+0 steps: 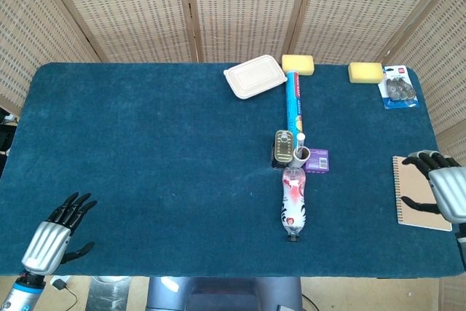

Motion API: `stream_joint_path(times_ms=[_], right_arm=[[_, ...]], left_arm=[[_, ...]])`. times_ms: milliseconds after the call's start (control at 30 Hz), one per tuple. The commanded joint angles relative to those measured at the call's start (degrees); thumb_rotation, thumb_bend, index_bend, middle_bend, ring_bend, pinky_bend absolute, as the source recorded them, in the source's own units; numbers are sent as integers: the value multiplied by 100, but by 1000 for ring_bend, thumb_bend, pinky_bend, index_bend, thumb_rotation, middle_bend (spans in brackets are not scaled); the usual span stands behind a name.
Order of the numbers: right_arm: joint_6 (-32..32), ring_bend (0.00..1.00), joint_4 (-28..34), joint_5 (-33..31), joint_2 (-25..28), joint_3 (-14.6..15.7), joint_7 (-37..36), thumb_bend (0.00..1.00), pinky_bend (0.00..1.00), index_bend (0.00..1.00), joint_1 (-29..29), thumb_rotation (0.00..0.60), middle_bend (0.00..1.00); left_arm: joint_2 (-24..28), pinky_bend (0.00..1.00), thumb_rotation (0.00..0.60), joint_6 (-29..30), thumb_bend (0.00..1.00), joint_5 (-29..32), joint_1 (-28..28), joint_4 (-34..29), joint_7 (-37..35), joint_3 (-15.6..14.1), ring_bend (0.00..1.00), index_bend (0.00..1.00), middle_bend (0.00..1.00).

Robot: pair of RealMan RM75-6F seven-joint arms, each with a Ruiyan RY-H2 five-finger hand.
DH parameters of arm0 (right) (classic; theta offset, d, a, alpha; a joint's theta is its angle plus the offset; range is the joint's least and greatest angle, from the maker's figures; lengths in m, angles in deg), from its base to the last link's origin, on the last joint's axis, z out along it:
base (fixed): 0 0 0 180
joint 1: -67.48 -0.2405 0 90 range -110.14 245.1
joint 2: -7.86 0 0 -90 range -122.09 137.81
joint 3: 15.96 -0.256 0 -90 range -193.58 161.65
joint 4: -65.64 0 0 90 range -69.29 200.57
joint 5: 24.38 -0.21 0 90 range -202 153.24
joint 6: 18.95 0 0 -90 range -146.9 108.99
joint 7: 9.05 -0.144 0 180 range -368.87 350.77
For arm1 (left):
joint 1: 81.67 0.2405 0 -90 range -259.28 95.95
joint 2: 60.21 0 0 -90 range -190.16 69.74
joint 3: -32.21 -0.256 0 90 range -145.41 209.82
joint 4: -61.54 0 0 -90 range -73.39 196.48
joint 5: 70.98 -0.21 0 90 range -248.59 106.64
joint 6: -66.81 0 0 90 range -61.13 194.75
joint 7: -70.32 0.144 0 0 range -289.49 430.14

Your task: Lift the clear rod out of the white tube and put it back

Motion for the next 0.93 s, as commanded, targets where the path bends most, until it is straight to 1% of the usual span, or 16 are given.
stream_joint_path(times_ms=[33,200,367,500,600,767,933], right_arm=[[218,237,-343,127,-235,201,-75,195,301,300,298,543,293],[427,237,-845,180,-590,295,-291,195,301,300,548,542,293],[598,237,-1564,226,-1072,403,-623,195,301,300,821,541,294],[804,237,-2075,305,-1467,425,-654,194,297,300,987,542,294],[920,237,-2202,351,-1588,407,-600,194,291,300,1044,542,294],[1090,237,-2238,445,-1725,421,-483,195,289,300,1153,542,294],[1224,237,-2225,534,-1800,436,-353,194,289,300,1242,542,295]], left_arm=[[15,224,600,59,164,-17,15,10,-22,6,41,104,98],[22,224,600,108,164,-16,38,43,-61,7,41,105,97],[10,224,600,143,163,24,81,130,-163,3,41,104,98],[20,224,600,151,163,-25,47,151,-183,8,41,104,98],[40,224,600,130,163,-74,3,129,-159,6,41,104,98],[94,224,600,62,163,-172,-103,71,-60,7,41,104,98],[159,223,600,233,164,-239,-99,-26,160,75,41,104,98]])
